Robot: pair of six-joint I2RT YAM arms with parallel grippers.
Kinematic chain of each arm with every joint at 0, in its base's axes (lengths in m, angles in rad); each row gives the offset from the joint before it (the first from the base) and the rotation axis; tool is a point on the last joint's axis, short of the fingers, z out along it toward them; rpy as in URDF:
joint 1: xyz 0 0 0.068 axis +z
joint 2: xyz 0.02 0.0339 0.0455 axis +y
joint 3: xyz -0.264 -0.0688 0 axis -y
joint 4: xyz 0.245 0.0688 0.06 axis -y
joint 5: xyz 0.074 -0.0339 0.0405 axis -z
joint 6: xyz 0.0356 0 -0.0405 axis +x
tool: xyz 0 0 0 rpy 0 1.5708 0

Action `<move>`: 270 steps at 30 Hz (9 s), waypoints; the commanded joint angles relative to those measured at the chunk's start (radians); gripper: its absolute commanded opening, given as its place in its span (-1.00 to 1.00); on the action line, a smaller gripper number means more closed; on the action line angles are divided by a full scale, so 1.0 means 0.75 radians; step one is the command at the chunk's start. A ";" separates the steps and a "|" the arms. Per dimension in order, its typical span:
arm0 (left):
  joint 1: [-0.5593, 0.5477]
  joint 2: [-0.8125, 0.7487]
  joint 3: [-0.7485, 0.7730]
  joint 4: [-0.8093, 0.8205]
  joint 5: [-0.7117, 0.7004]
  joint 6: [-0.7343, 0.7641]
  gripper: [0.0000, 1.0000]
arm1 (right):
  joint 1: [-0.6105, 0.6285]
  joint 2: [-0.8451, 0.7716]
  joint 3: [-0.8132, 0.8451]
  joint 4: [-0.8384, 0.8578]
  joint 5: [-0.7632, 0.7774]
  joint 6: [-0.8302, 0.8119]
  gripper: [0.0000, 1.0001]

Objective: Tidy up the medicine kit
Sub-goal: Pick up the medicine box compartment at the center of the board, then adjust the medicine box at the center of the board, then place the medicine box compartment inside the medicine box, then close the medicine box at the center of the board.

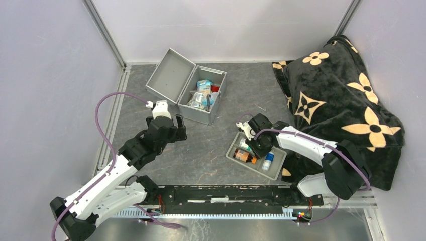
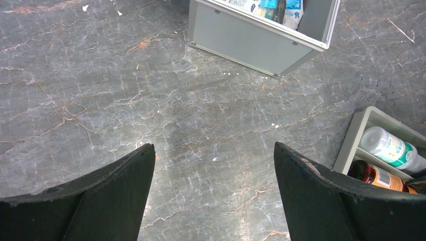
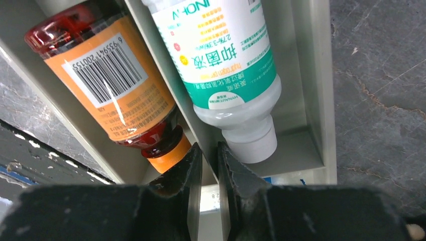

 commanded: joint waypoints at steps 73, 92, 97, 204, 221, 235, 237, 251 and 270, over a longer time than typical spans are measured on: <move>0.785 1.250 1.074 0.125 0.168 0.850 0.00 | 0.009 -0.452 -0.211 0.391 -0.169 0.287 -1.00; 0.614 1.076 1.012 -0.082 0.185 0.647 -0.65 | 0.009 -0.457 0.131 0.183 0.242 0.510 -1.00; 0.539 1.034 0.980 -0.136 0.186 0.583 -0.69 | 0.009 -0.372 0.266 0.104 0.420 0.490 -1.00; 0.291 0.273 0.498 -0.003 0.385 0.149 1.00 | -0.038 0.748 1.499 0.009 0.471 0.487 -0.07; 0.806 0.440 0.323 0.449 1.099 -0.064 1.00 | -0.409 0.401 0.971 0.183 0.288 0.364 -0.18; 0.812 0.567 0.170 0.734 1.220 -0.206 1.00 | -0.549 0.614 0.765 0.424 -0.300 0.428 -0.74; 0.812 0.578 0.160 0.746 1.239 -0.211 1.00 | -0.548 0.625 0.724 0.468 -0.347 0.453 -0.77; 0.804 0.628 0.116 0.838 1.361 -0.234 1.00 | -0.510 0.612 0.637 0.540 -0.500 0.465 -0.80; 0.487 0.611 0.439 0.631 1.293 -0.101 1.00 | -0.383 0.552 0.566 0.629 -0.477 0.532 -0.83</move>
